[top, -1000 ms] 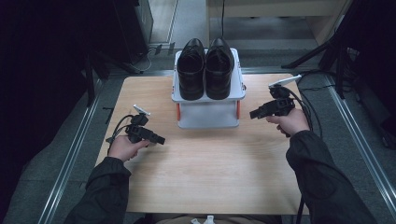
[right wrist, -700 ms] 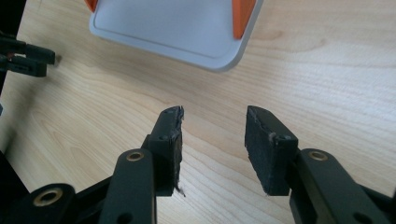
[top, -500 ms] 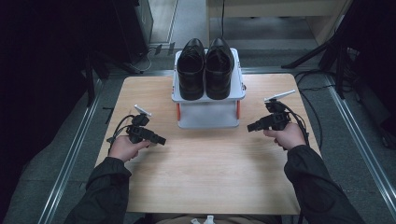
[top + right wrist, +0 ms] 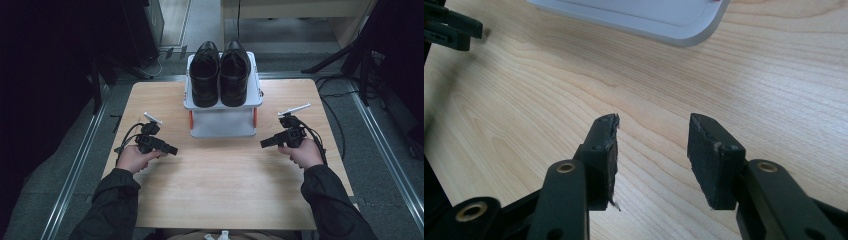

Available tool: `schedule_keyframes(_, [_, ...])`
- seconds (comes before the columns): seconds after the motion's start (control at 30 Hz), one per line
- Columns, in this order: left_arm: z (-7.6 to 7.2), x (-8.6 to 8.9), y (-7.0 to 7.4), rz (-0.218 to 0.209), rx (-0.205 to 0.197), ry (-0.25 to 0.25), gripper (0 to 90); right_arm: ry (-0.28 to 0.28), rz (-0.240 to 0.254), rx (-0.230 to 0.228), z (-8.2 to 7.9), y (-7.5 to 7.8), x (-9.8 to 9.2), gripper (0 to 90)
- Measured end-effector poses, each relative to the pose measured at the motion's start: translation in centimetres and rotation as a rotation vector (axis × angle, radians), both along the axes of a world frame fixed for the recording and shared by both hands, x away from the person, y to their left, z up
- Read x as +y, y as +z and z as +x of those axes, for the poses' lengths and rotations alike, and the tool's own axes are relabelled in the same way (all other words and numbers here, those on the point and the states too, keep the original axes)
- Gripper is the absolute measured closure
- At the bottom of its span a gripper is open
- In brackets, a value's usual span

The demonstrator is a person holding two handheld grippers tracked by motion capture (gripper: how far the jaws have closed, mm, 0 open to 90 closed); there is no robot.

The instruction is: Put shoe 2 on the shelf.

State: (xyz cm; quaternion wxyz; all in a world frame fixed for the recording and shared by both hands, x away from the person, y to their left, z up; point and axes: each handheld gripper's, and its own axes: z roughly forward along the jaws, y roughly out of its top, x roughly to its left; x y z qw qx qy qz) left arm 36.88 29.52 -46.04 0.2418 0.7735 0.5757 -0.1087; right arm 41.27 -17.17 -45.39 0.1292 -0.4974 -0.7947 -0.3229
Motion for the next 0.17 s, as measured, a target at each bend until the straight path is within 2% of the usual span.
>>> schedule_keyframes(0.17, [0.04,0.05,-0.06,0.001,0.002,0.003,46.5,0.01,0.014,0.005,-0.11,-0.33,0.14,56.3])
